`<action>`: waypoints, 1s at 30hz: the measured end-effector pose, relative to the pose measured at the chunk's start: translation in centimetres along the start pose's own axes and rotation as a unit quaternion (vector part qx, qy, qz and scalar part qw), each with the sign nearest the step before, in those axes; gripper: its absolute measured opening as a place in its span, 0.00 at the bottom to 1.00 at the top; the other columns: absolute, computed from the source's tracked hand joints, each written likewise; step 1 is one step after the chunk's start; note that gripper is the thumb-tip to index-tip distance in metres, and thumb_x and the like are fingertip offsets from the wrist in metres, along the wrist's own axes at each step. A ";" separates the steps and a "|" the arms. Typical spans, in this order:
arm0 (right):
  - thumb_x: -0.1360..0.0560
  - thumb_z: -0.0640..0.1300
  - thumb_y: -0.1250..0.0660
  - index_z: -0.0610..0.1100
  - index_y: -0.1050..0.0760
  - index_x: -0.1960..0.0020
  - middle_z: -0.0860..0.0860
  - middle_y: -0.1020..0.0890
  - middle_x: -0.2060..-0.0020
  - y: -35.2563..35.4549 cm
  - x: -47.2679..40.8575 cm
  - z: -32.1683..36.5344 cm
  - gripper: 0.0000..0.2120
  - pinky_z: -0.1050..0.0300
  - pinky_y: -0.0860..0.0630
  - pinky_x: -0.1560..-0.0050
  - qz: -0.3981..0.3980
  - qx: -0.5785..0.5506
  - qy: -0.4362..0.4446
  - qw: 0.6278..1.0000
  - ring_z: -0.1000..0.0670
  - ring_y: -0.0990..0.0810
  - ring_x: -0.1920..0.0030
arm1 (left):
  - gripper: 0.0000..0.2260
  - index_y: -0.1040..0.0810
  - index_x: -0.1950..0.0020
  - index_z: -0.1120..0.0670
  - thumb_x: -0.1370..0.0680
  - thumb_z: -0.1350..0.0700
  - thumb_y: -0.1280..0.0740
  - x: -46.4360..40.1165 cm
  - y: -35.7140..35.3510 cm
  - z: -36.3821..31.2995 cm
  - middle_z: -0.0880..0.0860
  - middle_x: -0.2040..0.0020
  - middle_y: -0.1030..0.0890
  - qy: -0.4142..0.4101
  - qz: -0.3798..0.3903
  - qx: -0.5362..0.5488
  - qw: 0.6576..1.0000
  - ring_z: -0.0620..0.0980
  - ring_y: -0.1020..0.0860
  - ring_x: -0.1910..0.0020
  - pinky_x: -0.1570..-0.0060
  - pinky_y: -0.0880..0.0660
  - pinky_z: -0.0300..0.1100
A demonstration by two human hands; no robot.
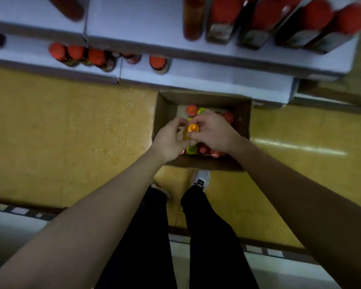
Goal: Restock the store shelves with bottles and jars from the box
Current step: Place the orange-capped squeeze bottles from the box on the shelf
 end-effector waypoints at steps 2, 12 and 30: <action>0.25 0.48 0.24 0.48 0.17 0.42 0.51 0.24 0.49 3.8 2.9 3.7 0.13 0.58 0.26 0.52 -0.025 0.002 0.015 1.000 0.52 0.20 0.53 | 0.20 0.23 0.36 0.51 0.26 0.53 0.23 2.2 1.8 -4.6 0.47 0.42 0.20 -0.043 -0.023 0.012 0.999 0.49 0.21 0.41 0.47 0.26 0.37; 0.25 0.49 0.23 0.48 0.19 0.41 0.52 0.20 0.51 23.4 16.5 24.8 0.15 0.45 0.20 0.50 -0.151 0.054 0.152 0.975 0.50 0.19 0.55 | 0.09 0.21 0.56 0.54 0.28 0.53 0.23 14.2 13.8 -29.1 0.52 0.60 0.17 -0.246 -0.181 0.018 0.952 0.52 0.19 0.59 0.59 0.22 0.47; 0.19 0.44 0.28 0.45 0.17 0.40 0.49 0.11 0.51 32.9 28.7 56.7 0.09 0.44 0.16 0.46 -0.195 -0.001 0.415 0.889 0.49 0.13 0.48 | 0.10 0.15 0.43 0.50 0.22 0.48 0.25 38.2 36.6 -45.7 0.46 0.51 0.13 -0.411 -0.320 0.001 0.854 0.44 0.15 0.50 0.50 0.19 0.44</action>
Point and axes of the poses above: each hand's wrist, its own x-axis away from the middle knuckle, its own y-axis out of the back of the hand, z = x × y, the point moved 2 cm from there along -x, towards the middle knuckle
